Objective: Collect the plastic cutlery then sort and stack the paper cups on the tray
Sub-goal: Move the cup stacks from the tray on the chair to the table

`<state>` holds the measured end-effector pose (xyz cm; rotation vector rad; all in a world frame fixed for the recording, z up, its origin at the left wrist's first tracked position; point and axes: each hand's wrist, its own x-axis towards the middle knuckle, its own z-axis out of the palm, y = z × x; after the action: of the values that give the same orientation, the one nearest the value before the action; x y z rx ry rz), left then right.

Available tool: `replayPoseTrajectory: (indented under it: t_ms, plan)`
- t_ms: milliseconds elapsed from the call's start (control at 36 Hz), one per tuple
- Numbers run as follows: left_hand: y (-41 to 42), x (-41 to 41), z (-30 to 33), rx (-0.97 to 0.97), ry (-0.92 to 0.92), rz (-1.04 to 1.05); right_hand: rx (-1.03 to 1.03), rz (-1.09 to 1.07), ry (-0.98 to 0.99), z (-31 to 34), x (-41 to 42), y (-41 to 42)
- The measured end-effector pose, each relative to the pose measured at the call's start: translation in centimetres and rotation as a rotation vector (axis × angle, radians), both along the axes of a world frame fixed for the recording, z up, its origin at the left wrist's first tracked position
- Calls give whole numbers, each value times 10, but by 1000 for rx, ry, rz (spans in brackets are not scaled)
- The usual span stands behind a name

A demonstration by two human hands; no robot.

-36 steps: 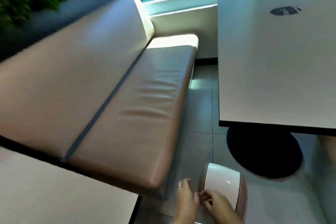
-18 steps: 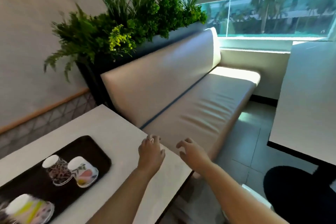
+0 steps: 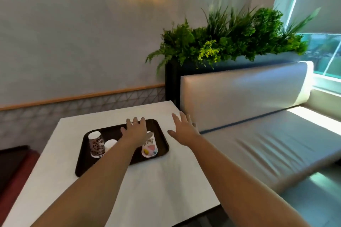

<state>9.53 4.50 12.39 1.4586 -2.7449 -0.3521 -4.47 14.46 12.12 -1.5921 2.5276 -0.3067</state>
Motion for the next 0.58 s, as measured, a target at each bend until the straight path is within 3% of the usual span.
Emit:
replayPoseTrajectory:
  t_ms: [222,583]
  plan:
    - [-18,69,4,-44,-38,169,20,174,81,3,69,-54]
    - [-65,204,0,-95,-33,279,-38,311,83,6,191,-129]
